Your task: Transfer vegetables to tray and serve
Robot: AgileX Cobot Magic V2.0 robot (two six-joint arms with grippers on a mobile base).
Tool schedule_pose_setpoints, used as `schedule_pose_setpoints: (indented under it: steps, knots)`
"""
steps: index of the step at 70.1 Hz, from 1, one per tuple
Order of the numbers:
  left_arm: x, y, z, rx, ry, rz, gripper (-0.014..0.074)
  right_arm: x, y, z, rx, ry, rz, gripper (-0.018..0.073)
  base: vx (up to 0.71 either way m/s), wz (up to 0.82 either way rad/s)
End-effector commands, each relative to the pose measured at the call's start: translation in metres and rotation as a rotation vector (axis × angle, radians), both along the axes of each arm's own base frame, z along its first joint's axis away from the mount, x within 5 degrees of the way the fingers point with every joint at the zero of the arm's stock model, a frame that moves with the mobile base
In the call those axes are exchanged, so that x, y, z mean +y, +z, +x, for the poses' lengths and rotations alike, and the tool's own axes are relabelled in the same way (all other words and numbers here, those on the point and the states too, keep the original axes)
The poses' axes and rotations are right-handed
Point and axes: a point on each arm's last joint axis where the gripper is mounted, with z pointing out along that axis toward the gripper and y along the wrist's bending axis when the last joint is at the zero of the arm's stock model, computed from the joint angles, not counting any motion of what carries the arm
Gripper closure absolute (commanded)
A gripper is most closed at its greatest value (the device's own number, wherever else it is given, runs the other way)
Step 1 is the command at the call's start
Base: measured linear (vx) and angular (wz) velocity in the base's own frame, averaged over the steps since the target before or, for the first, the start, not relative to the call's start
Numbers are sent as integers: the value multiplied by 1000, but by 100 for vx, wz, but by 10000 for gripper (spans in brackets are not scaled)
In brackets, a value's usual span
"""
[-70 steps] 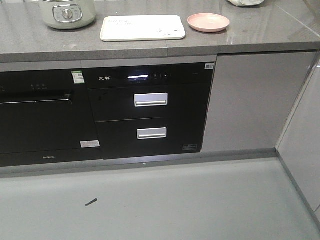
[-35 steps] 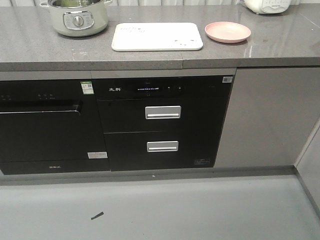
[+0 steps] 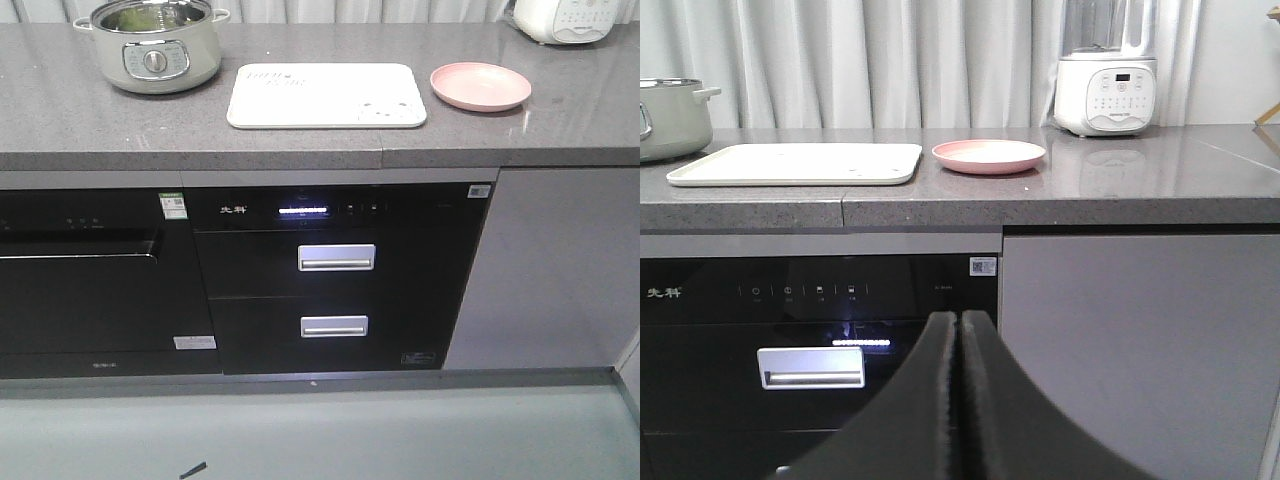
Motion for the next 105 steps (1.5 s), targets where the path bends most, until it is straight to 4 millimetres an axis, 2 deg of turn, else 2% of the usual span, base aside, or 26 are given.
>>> schedule_pose_setpoints:
  steps: [1, 105]
  knots:
    - [0, -1, 0, -64, 1, -14, 602, 0, 2, 0, -69, -7, -17, 565, 20, 4]
    - [0, -1, 0, -64, 1, -14, 602, 0, 2, 0, -69, -7, -17, 565, 20, 1]
